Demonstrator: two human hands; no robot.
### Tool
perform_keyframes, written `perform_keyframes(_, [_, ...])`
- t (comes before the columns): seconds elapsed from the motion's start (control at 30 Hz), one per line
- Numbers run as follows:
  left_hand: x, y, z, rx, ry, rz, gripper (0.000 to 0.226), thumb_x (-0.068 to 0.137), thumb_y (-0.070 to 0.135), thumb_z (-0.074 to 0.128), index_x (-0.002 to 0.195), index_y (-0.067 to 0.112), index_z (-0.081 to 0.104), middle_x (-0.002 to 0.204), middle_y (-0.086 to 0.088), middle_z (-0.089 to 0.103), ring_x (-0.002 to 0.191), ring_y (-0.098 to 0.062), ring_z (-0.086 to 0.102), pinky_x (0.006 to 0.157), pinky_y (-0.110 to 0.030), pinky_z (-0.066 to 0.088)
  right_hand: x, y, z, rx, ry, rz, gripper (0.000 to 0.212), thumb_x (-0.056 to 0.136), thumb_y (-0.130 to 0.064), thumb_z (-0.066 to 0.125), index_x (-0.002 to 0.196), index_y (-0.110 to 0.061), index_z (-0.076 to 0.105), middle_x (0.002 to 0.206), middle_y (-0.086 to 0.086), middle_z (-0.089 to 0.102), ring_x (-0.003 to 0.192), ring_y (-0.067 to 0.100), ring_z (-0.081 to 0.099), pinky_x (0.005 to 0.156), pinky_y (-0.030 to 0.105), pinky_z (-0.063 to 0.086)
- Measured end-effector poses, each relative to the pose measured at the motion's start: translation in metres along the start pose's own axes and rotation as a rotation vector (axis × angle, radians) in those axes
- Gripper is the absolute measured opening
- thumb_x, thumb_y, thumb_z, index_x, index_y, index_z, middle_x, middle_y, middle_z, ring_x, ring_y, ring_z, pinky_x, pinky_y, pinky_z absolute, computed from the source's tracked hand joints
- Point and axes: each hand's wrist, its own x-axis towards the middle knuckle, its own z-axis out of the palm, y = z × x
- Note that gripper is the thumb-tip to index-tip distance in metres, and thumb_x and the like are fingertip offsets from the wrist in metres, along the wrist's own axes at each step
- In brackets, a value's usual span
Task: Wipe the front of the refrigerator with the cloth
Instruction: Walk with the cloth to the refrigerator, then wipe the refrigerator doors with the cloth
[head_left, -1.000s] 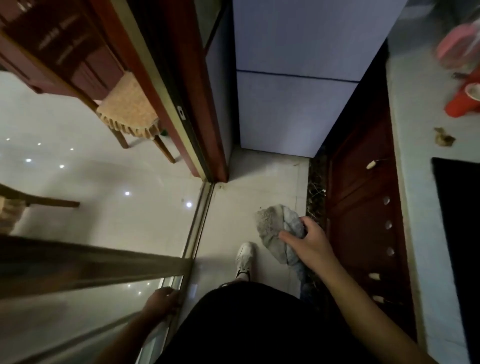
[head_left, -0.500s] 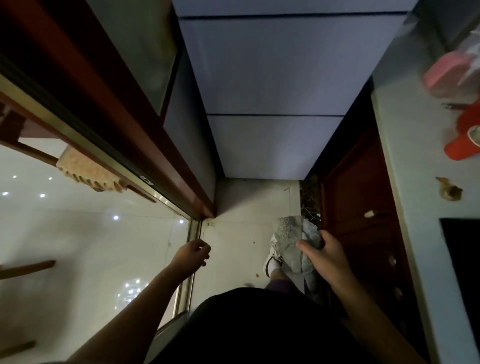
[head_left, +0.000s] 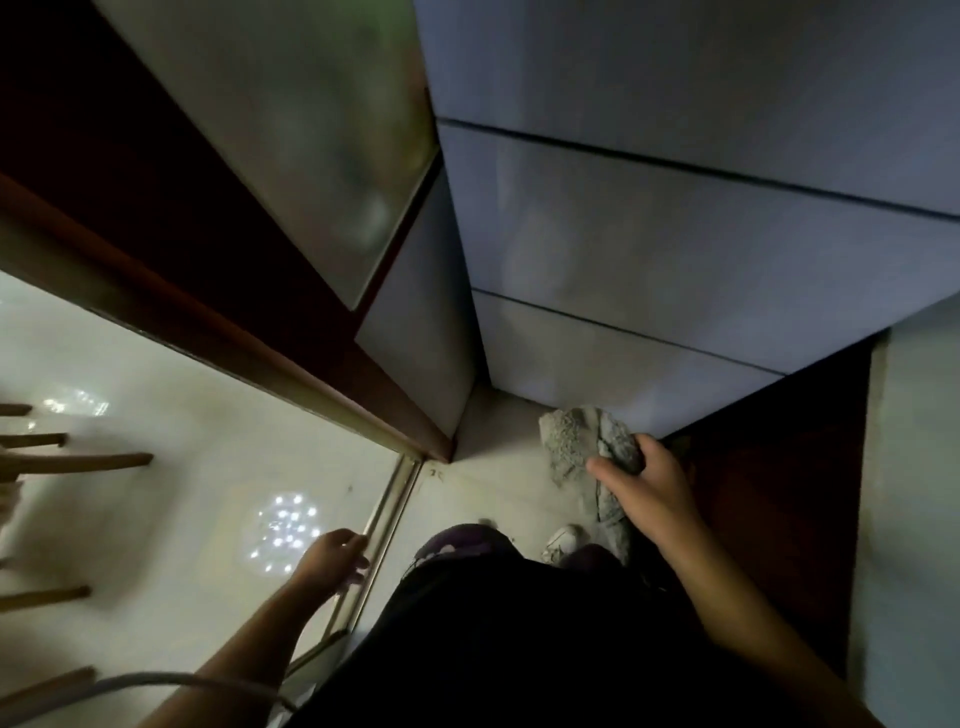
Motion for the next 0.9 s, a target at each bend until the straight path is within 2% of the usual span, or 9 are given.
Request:
perform_keyframes(0.07, [0.007,0.022,-0.006,-0.014,0.002,0.033,0.024,0.097,0.018,0.052,0.101,-0.002,0.065,0.086,-0.015,0.07,0.064,-0.024,0.064,0.054,-0.024,0.041,0.01,-0.009,0.001,-0.005,-0.003,-0.006,0.02,0.083,-0.027,0.079,0.097,-0.019,0.068,0.088,-0.003,0.07,0.08,0.009,0.066,0.061,0.021,0.047])
perform_keyframes(0.17, [0.018,0.061,-0.011,-0.009,-0.02,0.116,0.026,0.099,0.017,0.05,0.103,-0.004,0.064,0.088,-0.017,0.069,0.062,-0.022,0.061,0.052,-0.023,0.04,0.014,-0.016,0.005,0.002,0.024,-0.02,0.02,0.083,-0.027,0.079,0.089,-0.015,0.064,0.084,0.008,0.069,0.068,0.014,0.064,0.057,0.022,0.048])
perform_keyframes(0.3, [0.03,0.112,-0.016,0.021,-0.066,0.247,0.025,0.098,0.018,0.052,0.104,-0.002,0.065,0.096,-0.026,0.071,0.063,-0.022,0.061,0.05,-0.023,0.041,0.01,-0.035,0.008,0.043,0.103,-0.102,0.02,0.083,-0.024,0.079,0.089,-0.012,0.064,0.085,0.013,0.069,0.079,0.029,0.066,0.06,0.03,0.051])
perform_keyframes(0.43, [0.02,0.173,-0.019,0.114,-0.095,0.44,0.017,0.096,0.019,0.053,0.085,0.017,0.066,0.094,-0.019,0.073,0.073,-0.027,0.067,0.055,-0.026,0.045,0.002,-0.07,-0.003,0.011,0.161,-0.225,0.018,0.082,-0.025,0.08,0.091,-0.021,0.065,0.085,0.0,0.071,0.078,0.015,0.069,0.069,0.034,0.057])
perform_keyframes(0.5, [0.008,0.205,-0.025,0.168,-0.127,0.579,0.015,0.09,0.035,0.055,0.079,0.028,0.064,0.096,-0.016,0.073,0.08,-0.027,0.068,0.065,-0.031,0.05,-0.003,-0.1,-0.016,0.017,0.182,-0.324,0.02,0.082,-0.022,0.081,0.095,-0.026,0.067,0.088,-0.007,0.072,0.082,0.01,0.07,0.072,0.03,0.058])
perform_keyframes(0.6, [-0.022,0.261,-0.043,0.218,-0.13,0.819,0.031,0.081,0.057,0.051,0.083,0.03,0.066,0.091,-0.004,0.067,0.086,-0.026,0.066,0.084,-0.042,0.055,-0.013,-0.16,-0.047,-0.002,0.242,-0.487,0.022,0.082,-0.017,0.081,0.095,-0.026,0.066,0.088,-0.01,0.072,0.081,0.008,0.069,0.068,0.024,0.056])
perform_keyframes(0.7, [-0.071,0.32,-0.068,0.244,-0.03,1.006,0.028,0.084,0.06,0.047,0.082,0.038,0.063,0.088,0.008,0.065,0.086,-0.017,0.066,0.083,-0.037,0.054,-0.026,-0.232,-0.087,-0.05,0.324,-0.656,0.025,0.081,-0.019,0.083,0.095,-0.027,0.065,0.089,-0.008,0.072,0.083,0.01,0.07,0.072,0.029,0.058])
perform_keyframes(0.8, [-0.126,0.375,-0.097,0.263,0.148,1.176,0.016,0.093,0.042,0.058,0.077,0.046,0.055,0.079,0.016,0.064,0.082,-0.012,0.068,0.079,-0.033,0.055,-0.048,-0.307,-0.127,-0.104,0.434,-0.855,0.027,0.079,-0.021,0.084,0.095,-0.025,0.063,0.087,-0.007,0.07,0.081,0.012,0.068,0.07,0.031,0.055])
perform_keyframes(0.9, [-0.192,0.421,-0.13,0.263,0.359,1.396,0.008,0.094,0.037,0.058,0.092,0.044,0.055,0.085,0.015,0.066,0.079,-0.003,0.065,0.078,-0.028,0.054,-0.076,-0.382,-0.161,-0.169,0.557,-1.035,0.029,0.075,-0.031,0.083,0.095,-0.026,0.062,0.086,-0.006,0.069,0.081,0.015,0.068,0.07,0.036,0.055])
